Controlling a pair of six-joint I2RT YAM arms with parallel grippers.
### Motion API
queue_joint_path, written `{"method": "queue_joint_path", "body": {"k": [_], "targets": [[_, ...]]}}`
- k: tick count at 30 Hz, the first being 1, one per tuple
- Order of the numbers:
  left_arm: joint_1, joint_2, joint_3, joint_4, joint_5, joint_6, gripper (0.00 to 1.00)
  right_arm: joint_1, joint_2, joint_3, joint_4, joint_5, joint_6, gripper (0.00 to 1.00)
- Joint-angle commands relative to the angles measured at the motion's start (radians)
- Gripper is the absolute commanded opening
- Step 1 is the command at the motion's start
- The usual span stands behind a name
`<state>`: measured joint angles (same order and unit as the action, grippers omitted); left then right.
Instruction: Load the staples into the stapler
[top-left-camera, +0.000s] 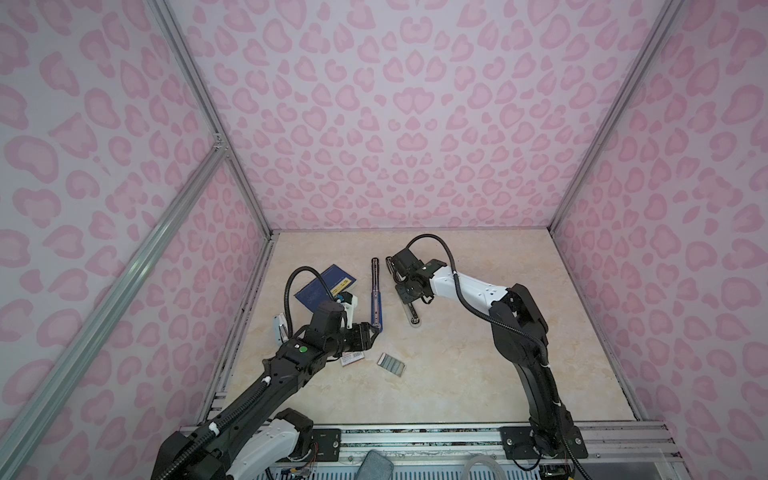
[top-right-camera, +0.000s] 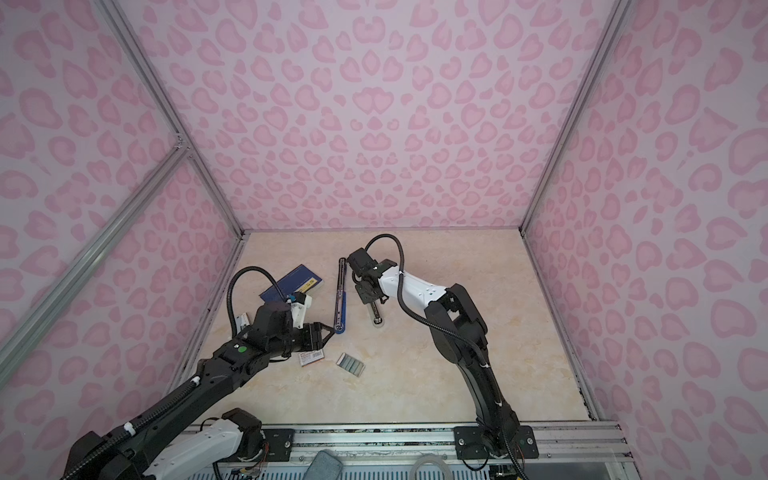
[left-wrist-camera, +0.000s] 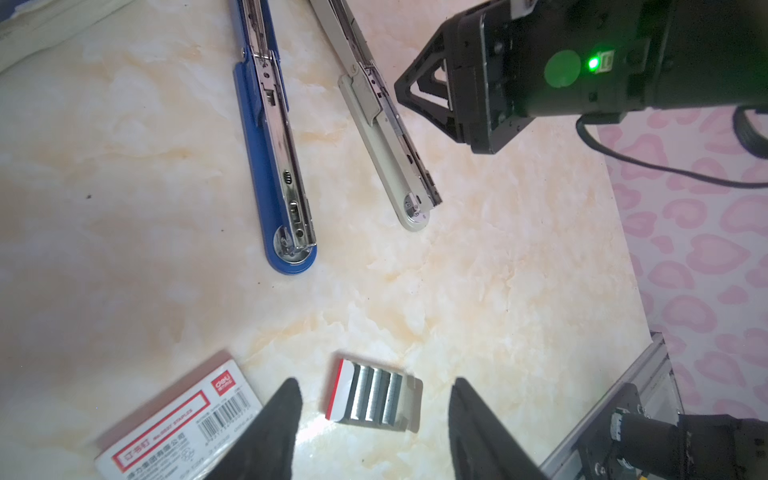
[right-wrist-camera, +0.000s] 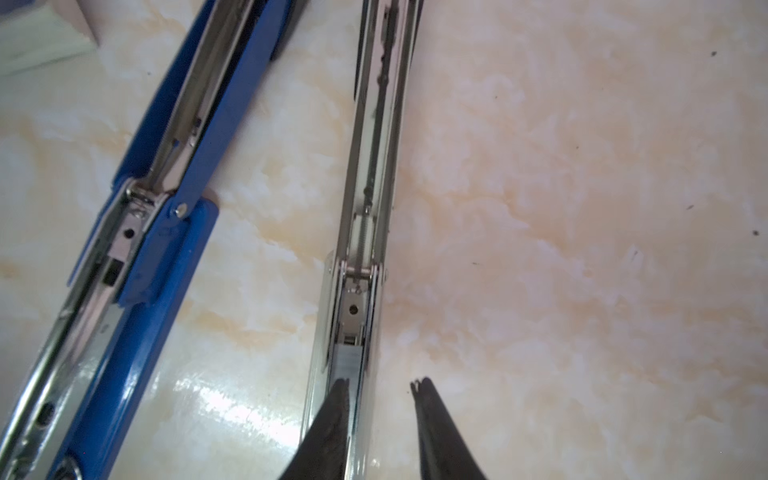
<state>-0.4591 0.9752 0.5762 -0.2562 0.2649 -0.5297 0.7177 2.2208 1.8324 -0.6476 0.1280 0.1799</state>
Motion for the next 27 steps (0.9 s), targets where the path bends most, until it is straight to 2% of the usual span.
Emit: {"method": "queue_joint_path", "body": {"k": [1, 10, 27], "targets": [[0.0, -0.006, -0.001, 0.023, 0.002, 0.004, 0.6, -0.003, 0.033, 0.034, -0.025, 0.01, -0.006, 0.32], [0.0, -0.014, -0.006, 0.021, -0.003, 0.004, 0.6, -0.006, 0.065, 0.046, -0.034, 0.003, 0.001, 0.31], [-0.001, -0.001, -0.006, 0.028, 0.007, 0.002, 0.6, 0.013, -0.056, -0.174, 0.026, -0.005, 0.021, 0.32]]}}
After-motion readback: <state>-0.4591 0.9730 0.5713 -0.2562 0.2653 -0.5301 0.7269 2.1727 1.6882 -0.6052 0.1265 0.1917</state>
